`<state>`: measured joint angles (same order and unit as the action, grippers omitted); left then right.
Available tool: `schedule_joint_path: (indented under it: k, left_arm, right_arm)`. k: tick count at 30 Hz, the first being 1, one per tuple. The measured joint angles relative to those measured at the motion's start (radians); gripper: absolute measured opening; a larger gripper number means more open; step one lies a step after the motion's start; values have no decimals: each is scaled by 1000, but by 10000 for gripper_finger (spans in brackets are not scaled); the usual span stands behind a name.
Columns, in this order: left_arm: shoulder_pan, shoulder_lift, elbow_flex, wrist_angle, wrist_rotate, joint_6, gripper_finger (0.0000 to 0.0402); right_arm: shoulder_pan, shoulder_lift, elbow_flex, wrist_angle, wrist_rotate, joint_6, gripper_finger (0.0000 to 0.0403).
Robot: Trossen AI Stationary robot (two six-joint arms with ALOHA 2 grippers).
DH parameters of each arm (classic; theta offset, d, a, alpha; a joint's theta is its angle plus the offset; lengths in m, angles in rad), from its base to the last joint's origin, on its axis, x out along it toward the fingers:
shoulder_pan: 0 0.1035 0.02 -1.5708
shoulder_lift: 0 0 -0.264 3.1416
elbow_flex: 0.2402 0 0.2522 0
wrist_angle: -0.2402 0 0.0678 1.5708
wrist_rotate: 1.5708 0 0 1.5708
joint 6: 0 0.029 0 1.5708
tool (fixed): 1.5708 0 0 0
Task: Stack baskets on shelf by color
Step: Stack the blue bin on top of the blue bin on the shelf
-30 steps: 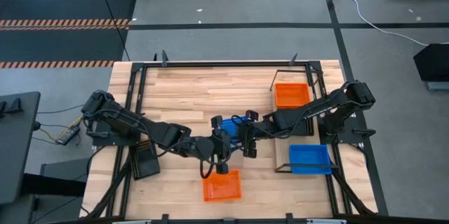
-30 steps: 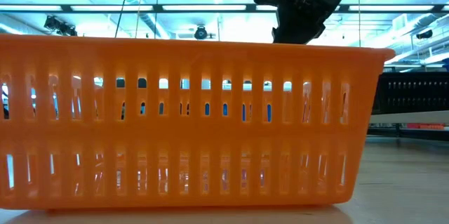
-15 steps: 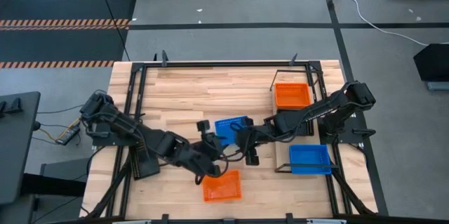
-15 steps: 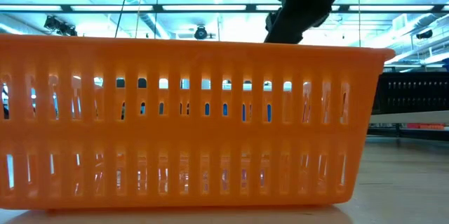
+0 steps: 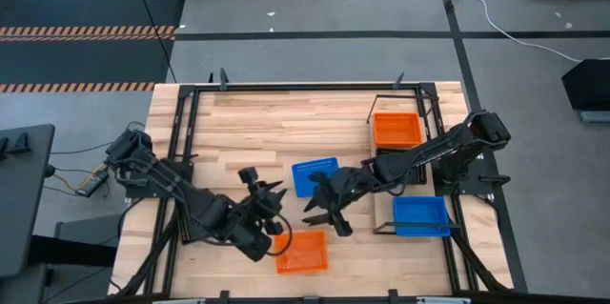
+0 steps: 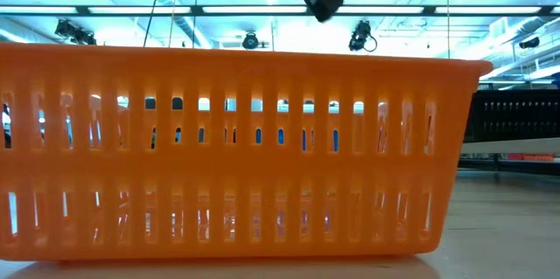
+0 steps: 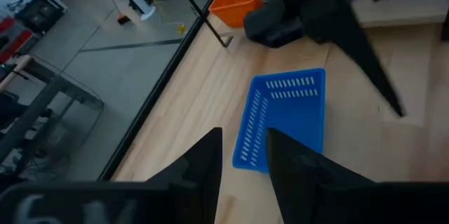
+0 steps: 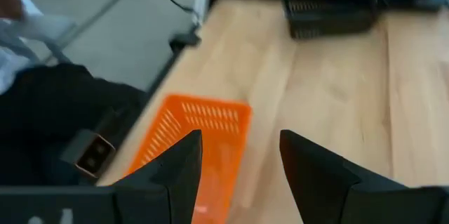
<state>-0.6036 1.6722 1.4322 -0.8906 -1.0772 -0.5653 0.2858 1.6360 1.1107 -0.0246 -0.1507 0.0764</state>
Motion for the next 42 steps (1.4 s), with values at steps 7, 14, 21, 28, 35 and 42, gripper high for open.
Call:
schedule_joint_path:
  k: [7, 14, 21, 28, 35, 42]
  left_arm:
    - [-19, 0, 0, -27, 0, -52, 117]
    - [-19, 0, 0, -27, 0, -60, 117]
    - [-19, 0, 0, -27, 3, -67, 117]
    - [-28, 0, 0, -26, 7, -80, 117]
    - [-42, 0, 0, -18, 8, -81, 117]
    - [-42, 0, 0, 3, 8, -81, 117]
  right_arm:
    - [-1, 0, 0, 96, -66, -6, 199]
    - [3, 0, 0, 205, -164, -9, 199]
    - [18, 0, 0, 319, -215, -6, 199]
    - [35, 0, 0, 378, -222, -1, 199]
    - [36, 0, 0, 382, -222, 10, 199]
    - [52, 0, 0, 418, -226, 7, 199]
